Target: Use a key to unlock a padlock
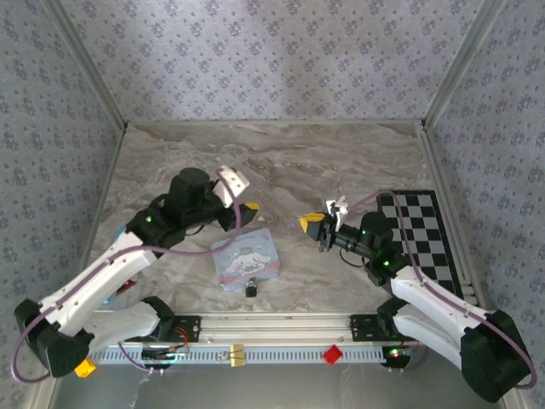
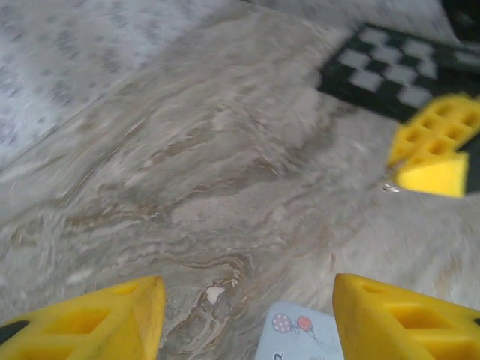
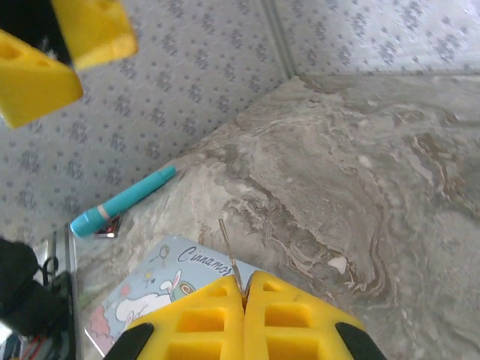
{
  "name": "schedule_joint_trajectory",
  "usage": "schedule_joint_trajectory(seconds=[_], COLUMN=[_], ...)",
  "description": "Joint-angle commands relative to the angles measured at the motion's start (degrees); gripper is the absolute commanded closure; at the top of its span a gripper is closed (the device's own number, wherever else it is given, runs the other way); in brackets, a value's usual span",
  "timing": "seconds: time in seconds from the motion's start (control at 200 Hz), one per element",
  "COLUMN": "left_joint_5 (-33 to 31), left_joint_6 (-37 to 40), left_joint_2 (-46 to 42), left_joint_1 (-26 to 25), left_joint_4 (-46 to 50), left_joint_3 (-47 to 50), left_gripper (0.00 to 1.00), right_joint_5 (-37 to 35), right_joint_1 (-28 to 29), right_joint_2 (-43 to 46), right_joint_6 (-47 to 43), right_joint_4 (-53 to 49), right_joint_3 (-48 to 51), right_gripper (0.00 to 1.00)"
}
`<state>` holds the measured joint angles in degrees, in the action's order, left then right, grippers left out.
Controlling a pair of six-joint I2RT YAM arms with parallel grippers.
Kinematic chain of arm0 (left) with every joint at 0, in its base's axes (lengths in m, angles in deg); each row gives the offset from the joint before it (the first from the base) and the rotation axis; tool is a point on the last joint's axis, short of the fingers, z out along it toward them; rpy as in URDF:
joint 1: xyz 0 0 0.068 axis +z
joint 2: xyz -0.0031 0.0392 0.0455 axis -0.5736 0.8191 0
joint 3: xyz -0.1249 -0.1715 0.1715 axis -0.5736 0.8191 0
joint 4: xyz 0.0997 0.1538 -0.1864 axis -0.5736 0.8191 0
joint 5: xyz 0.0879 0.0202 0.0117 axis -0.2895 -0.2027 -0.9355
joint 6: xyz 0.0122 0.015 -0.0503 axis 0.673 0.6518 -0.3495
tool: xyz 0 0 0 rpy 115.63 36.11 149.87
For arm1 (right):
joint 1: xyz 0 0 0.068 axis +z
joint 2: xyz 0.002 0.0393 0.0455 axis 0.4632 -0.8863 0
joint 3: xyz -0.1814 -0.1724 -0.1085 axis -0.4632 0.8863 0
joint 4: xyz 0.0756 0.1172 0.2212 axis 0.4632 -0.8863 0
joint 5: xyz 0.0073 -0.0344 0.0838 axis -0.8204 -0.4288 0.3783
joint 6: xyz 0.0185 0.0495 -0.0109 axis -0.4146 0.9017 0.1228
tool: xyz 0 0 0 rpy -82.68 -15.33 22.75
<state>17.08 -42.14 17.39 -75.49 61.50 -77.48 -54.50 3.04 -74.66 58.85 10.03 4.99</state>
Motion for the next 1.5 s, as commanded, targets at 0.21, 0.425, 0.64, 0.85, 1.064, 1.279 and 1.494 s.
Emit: schedule_joint_trajectory(seconds=[0.21, 0.425, 0.64, 0.85, 1.064, 1.279, 1.494], left_joint_5=[-12.1, -11.1, -18.5, -28.1, -30.2, -28.7, -29.0], left_joint_6=[-25.6, -33.4, -39.3, -45.6, -52.5, -54.5, -56.0], left_joint_2=[-6.5, -4.7, -1.1, 0.1, 2.2, 0.8, 4.6], left_joint_1=[3.5, 5.4, -6.8, -22.7, -31.1, -31.9, -31.7], left_joint_4=[6.6, 14.3, 25.1, 33.2, 34.9, 28.3, 25.4], left_joint_3=[9.4, 12.1, 10.0, 10.6, 11.7, 18.1, 19.9], left_gripper=[0.33, 0.31, 0.3, 0.3, 0.27, 0.26, 0.24], right_joint_5=[-6.2, -5.8, -4.9, -4.3, -4.0, -4.2, -4.7], right_joint_1=[-1.4, -2.5, -5.3, -7.3, -8.0, -8.2, -8.2], right_joint_2=[-0.2, 0.8, 2.5, 3.6, 3.4, 3.2, 3.7], right_joint_6=[23.9, 24.7, 24.2, 23.1, 23.6, 23.6, 23.9], right_joint_4=[4.3, 1.9, -1.1, -3.0, -2.1, -2.0, -1.8], right_joint_3=[3.0, 1.8, 1.9, 1.4, 1.7, 2.1, 2.7], right_gripper=[1.0, 1.0, 1.0, 1.0, 1.0, 1.0, 1.0])
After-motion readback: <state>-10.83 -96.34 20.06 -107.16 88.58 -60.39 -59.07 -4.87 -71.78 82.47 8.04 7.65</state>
